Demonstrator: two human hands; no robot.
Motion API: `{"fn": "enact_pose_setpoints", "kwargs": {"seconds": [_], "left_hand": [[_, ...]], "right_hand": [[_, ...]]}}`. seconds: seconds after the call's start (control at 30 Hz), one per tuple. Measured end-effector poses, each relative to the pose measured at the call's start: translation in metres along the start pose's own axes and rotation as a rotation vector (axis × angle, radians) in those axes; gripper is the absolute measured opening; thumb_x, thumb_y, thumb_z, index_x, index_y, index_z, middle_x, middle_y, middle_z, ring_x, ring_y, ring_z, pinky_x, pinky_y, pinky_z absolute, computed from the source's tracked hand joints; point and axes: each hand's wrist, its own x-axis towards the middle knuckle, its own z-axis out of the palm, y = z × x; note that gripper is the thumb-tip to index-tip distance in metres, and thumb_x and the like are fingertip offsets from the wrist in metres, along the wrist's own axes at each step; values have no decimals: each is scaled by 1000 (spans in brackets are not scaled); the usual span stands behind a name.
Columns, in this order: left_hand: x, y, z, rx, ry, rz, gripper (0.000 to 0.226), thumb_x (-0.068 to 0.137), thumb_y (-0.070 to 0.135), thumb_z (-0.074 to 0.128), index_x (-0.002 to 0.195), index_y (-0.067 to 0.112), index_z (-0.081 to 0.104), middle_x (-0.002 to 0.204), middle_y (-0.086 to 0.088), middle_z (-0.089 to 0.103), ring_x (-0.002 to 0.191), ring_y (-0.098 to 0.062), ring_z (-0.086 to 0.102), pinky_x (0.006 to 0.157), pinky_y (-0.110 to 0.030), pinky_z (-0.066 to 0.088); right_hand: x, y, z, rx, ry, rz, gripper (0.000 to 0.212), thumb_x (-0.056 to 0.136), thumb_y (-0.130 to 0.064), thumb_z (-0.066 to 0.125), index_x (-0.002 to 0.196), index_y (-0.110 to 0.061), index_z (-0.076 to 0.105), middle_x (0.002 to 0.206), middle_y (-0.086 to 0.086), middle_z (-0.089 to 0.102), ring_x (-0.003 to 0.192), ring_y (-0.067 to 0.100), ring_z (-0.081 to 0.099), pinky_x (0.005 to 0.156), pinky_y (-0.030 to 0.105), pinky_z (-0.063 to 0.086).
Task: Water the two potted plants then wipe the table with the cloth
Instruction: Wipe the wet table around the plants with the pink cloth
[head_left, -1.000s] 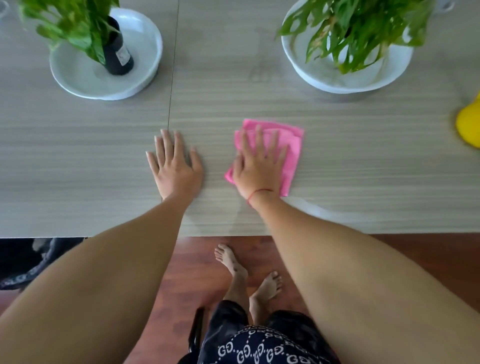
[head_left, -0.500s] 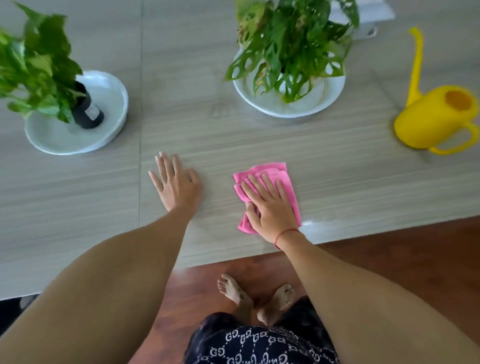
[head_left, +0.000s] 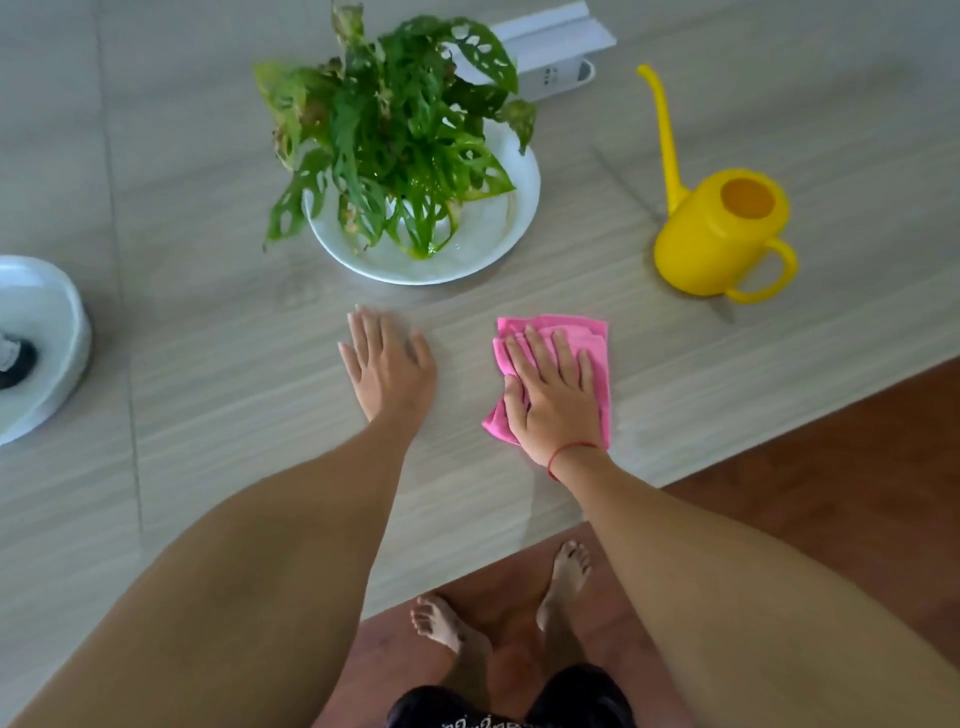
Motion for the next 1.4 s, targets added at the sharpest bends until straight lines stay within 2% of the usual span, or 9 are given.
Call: {"fn": "enact_pose_setpoints", "kwargs": {"seconds": [0.13,0.2,0.33,0.53,0.77,0.93,1.17,1.4], "left_hand": [[19,29,20,-33,46,-61,58,98,32,33,149,6,30,161,-10,16,150,-22,5,119,-41,-2],[23,39,29,-38,80,-138,56,100,29,36,151,7,27,161,-7,16,150,-19,5,120,-40,-3],[24,49,39,16,168,-210,57,100,30,36,153,11,23,161,-3,17,149,-16,7,120,-39,-3],[36,69,48,18,219,-395,57,99,28,32,154,18,20,162,2,14,149,-15,5,120,-42,-4],[39,76,54,44,234,-421,56,100,28,27,154,21,17,162,4,12,150,-16,2,120,-43,-5],[37,74,50,47,201,-431,57,100,29,26,155,20,13,163,4,9,150,-16,0,120,-43,-7],[34,79,46,31,200,-435,57,99,28,26,155,20,14,162,3,10,150,-16,1,120,-44,-6],[36,77,52,33,243,-434,57,99,26,29,154,20,18,162,3,13,150,-16,3,120,-43,-6]], "right_hand": [[46,19,-8,27,25,64,59,90,-42,16,147,-33,30,156,-8,27,147,22,21,118,49,15],[69,30,-11,26,12,85,56,93,-42,16,149,-35,22,159,-10,18,148,20,14,119,49,11],[120,49,-19,50,12,139,53,100,-37,29,150,-39,11,160,-13,7,150,21,3,121,49,2],[187,54,-19,80,4,146,52,100,-41,20,151,-38,8,161,-11,3,149,24,-2,120,54,0],[246,53,-29,87,-27,134,51,102,-46,13,151,-36,6,161,-9,-3,149,28,-8,115,56,-12],[242,53,-31,81,-45,73,50,103,-43,15,152,-35,8,161,-8,1,149,29,-7,118,56,-9],[171,54,-24,67,-19,8,51,100,-36,25,150,-37,13,161,-10,9,150,24,-1,120,53,-4],[222,53,-33,60,13,156,53,102,-39,20,152,-31,7,162,-5,1,149,30,-6,117,54,-9]]}}
